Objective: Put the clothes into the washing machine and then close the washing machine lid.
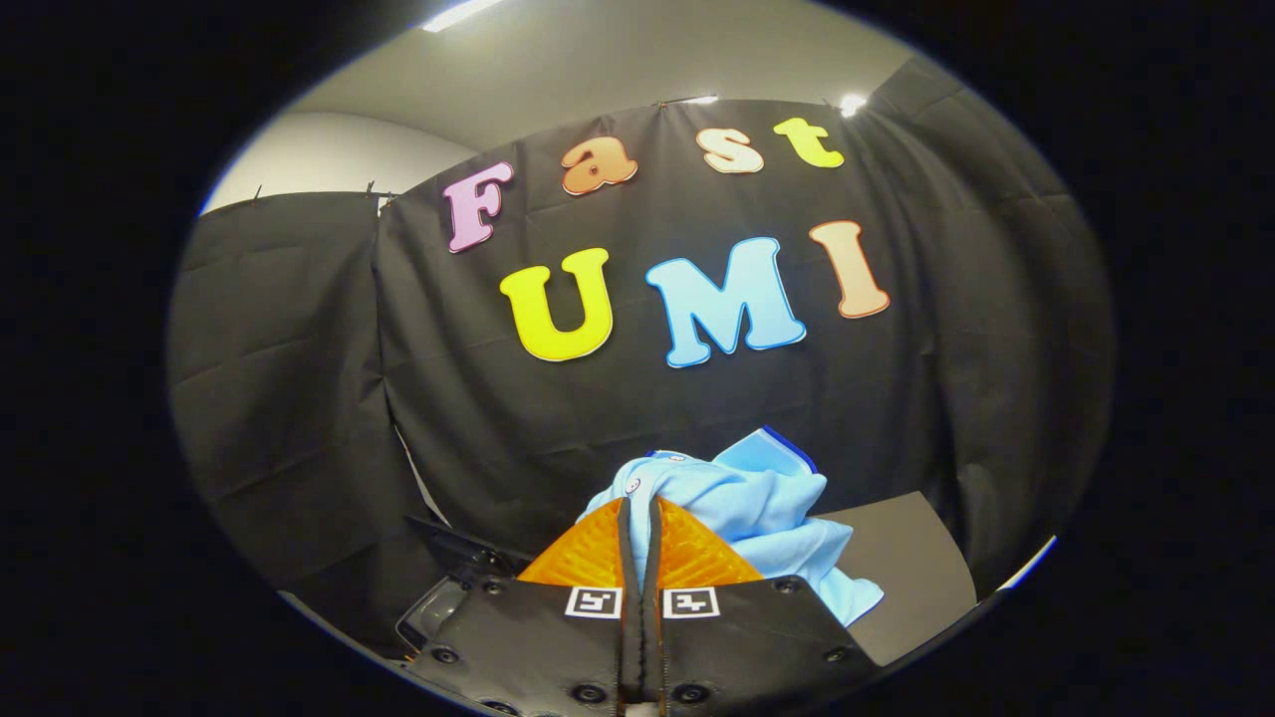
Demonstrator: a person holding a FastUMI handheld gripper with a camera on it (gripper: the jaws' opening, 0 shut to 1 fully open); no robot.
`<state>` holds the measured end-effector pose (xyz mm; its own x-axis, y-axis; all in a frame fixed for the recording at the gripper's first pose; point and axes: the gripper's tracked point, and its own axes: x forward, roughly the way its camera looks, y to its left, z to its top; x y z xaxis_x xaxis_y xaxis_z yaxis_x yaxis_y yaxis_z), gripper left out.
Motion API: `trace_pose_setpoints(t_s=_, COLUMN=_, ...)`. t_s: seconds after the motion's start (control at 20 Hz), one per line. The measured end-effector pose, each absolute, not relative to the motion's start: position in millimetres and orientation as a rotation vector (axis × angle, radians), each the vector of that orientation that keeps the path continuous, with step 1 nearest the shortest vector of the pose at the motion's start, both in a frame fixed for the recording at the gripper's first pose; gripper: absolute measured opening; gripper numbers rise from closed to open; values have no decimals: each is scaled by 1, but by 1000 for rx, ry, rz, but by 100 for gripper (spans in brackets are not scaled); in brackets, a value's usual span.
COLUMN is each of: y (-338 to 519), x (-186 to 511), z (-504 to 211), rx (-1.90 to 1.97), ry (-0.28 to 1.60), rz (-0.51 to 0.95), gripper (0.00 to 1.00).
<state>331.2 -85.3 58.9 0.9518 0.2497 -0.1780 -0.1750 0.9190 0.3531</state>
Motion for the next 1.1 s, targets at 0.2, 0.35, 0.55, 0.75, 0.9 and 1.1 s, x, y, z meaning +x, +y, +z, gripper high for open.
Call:
trace_pose_setpoints(t_s=0.2, y=-51, x=334, z=73, rx=338, ry=217, rz=271, gripper=1)
trace_pose_setpoints(t_s=0.35, y=-18, x=333, z=84, rx=326, ry=215, rz=298, gripper=1)
trace_pose_setpoints(t_s=0.55, y=33, x=325, z=99, rx=315, ry=208, rz=325, gripper=1)
trace_pose_setpoints(t_s=0.75, y=86, x=322, z=112, rx=319, ry=215, rz=363, gripper=1)
trace_pose_setpoints(t_s=0.9, y=126, x=319, z=123, rx=317, ry=215, rz=395, gripper=1)
trace_pose_setpoints(t_s=1.1, y=175, x=320, z=131, rx=320, ry=217, rz=435, gripper=1)
